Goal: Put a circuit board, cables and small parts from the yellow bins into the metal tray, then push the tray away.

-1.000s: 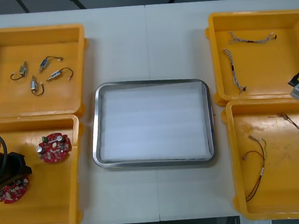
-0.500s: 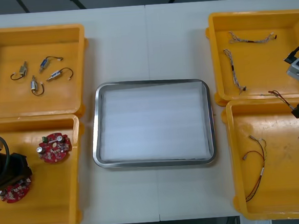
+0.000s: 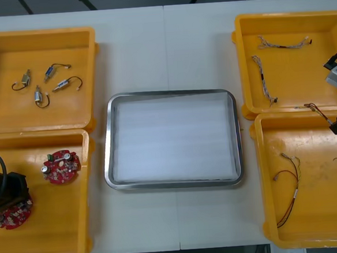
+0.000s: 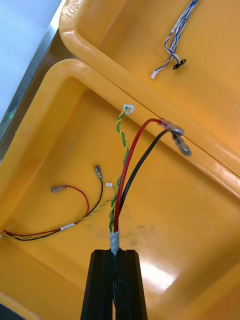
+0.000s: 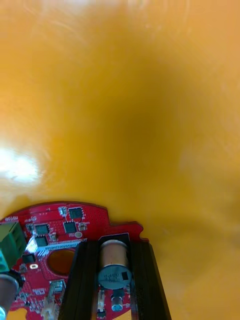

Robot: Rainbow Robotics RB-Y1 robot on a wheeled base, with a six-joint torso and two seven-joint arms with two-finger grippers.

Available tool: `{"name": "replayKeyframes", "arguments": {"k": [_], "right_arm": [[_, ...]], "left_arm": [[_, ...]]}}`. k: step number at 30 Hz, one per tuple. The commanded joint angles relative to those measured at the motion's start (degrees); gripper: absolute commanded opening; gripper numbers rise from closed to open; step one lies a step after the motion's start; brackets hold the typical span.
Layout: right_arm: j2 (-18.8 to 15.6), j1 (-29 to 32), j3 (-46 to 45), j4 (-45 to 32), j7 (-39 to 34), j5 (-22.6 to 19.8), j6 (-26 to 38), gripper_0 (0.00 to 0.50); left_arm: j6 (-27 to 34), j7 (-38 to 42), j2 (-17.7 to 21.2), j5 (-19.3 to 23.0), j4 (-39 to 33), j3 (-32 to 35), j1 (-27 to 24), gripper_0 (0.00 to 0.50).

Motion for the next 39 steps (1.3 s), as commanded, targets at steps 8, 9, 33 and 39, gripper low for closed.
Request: {"name": "replayKeyframes", "arguments": {"k": [8,9,33,39], "right_arm": [[-2.76,-1.58,0.24,-1.56,-3.05,-1.19,0.23,0.0],[-2.76,-1.58,0.24,-1.65,-3.14,-1.01,0.23,0.0],[-2.76,-1.58,0.24,-1.56,-3.23,-1.01,0.23,0.0],[-2.76,-1.58,0.24,-1.56,-3.23,-1.01,0.23,0.0]], "left_arm": [[12.91,-4.24,4.8,1.62,-10.23,11.54,0.45,0.0],[13.52,-4.24,4.88,1.53,-11.02,12.42,0.36,0.0],[23.63,-2.83,8.22,-0.66,-23.67,18.49,-7.99,0.0],[26.35,-1.34,7.34,4.35,-23.67,18.31,-11.59,0.0]]}}
